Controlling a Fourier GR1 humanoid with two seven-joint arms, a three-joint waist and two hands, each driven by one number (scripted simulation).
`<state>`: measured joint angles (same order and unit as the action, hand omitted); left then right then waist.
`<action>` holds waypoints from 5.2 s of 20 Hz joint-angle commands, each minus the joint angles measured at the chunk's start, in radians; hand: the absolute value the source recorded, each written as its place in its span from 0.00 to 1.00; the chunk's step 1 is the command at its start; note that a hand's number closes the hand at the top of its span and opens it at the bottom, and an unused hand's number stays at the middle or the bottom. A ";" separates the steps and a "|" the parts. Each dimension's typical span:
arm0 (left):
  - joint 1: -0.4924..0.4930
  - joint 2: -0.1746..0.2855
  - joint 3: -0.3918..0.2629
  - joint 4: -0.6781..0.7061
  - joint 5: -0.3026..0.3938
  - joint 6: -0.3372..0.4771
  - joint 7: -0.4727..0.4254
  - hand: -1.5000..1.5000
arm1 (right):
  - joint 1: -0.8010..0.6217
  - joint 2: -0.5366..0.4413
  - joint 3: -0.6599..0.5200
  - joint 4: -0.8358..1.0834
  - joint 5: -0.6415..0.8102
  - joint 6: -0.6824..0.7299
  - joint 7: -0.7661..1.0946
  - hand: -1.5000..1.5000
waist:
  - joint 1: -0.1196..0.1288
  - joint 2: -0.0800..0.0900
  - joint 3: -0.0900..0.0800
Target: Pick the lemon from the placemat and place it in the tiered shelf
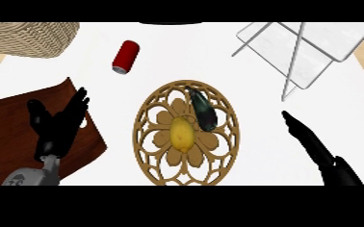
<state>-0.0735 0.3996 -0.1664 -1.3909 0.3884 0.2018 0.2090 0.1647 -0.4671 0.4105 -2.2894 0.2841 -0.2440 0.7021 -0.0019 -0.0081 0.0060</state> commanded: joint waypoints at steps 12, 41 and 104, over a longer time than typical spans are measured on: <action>-0.025 -0.011 0.007 0.072 -0.011 -0.029 0.034 0.50 | -0.505 0.224 0.137 0.195 0.321 0.184 0.706 0.00 | 0.019 0.009 -0.012; 0.028 -0.054 0.013 0.037 -0.039 -0.047 0.029 0.50 | -0.641 0.466 0.266 0.694 0.448 0.130 0.785 0.00 | 0.016 0.007 -0.007; 0.024 -0.093 0.087 0.052 -0.112 -0.071 0.044 0.50 | -1.533 0.434 -0.272 1.344 0.914 0.069 0.785 1.00 | -0.007 0.000 -0.009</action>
<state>-0.0452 0.3226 -0.0779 -1.3932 0.2750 0.1311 0.2450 -1.2432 -0.0286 0.2150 -0.9713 1.1325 -0.2422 1.2425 0.0056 -0.0131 0.0050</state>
